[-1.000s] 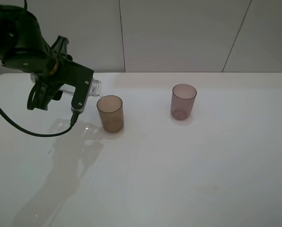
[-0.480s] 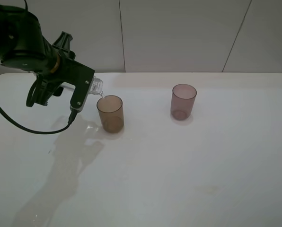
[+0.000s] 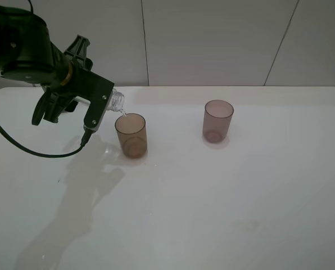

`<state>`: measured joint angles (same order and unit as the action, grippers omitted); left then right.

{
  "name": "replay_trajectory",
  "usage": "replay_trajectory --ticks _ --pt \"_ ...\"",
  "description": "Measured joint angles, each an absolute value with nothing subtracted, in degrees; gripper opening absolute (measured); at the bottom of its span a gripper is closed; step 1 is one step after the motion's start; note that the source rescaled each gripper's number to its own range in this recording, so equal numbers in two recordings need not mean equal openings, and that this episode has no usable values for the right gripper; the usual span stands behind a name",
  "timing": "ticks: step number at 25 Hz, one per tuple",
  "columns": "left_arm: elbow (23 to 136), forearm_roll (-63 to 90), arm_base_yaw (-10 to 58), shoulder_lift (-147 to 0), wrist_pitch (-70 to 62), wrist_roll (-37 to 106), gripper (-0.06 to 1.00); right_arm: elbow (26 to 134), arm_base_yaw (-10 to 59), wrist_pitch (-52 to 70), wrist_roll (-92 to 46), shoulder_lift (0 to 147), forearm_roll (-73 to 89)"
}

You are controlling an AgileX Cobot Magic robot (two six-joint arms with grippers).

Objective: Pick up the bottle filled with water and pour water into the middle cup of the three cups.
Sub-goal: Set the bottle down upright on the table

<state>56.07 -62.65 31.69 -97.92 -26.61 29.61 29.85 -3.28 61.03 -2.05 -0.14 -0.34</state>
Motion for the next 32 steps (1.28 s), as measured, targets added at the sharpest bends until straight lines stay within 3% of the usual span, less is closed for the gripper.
replay_trajectory --ticks 32 --pt "56.1 -69.6 31.7 -100.0 -26.3 29.6 0.01 29.8 -3.3 61.0 -2.1 -0.1 -0.3"
